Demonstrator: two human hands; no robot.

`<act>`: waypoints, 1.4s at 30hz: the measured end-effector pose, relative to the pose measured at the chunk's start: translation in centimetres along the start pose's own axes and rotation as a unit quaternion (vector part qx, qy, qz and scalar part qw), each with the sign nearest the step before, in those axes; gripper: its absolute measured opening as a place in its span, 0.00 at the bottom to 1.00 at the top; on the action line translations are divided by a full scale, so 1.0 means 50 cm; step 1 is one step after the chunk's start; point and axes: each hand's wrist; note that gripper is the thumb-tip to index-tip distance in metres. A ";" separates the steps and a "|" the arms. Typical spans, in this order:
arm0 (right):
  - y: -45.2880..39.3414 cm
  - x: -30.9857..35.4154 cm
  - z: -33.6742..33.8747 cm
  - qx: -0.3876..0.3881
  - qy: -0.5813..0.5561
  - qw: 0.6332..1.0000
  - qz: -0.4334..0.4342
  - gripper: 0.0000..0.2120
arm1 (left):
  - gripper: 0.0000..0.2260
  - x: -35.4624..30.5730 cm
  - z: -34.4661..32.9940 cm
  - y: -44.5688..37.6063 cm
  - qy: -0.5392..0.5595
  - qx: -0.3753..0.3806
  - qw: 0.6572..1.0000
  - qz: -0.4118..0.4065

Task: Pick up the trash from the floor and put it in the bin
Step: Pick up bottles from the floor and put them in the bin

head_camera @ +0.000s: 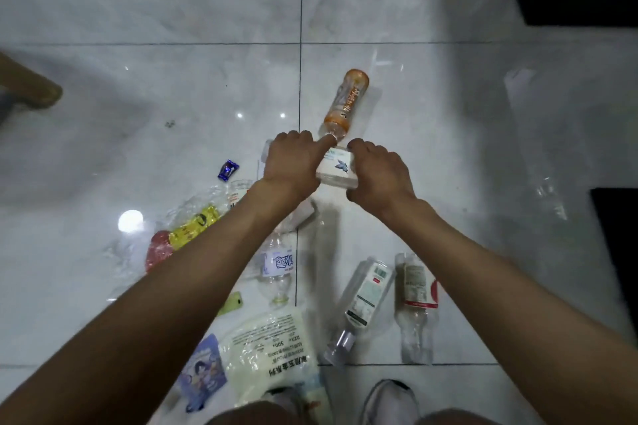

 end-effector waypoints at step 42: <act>0.767 0.975 1.473 0.062 0.101 0.915 0.386 0.36 | 0.33 0.168 1.630 1.168 0.082 -0.014 0.926 0.369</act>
Point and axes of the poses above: each hand's wrist, its own y-axis away from the middle knuckle, its own z-axis out of the back of the hand, x = y × z, and after that the axes turned 2 degrees about z, right-handed
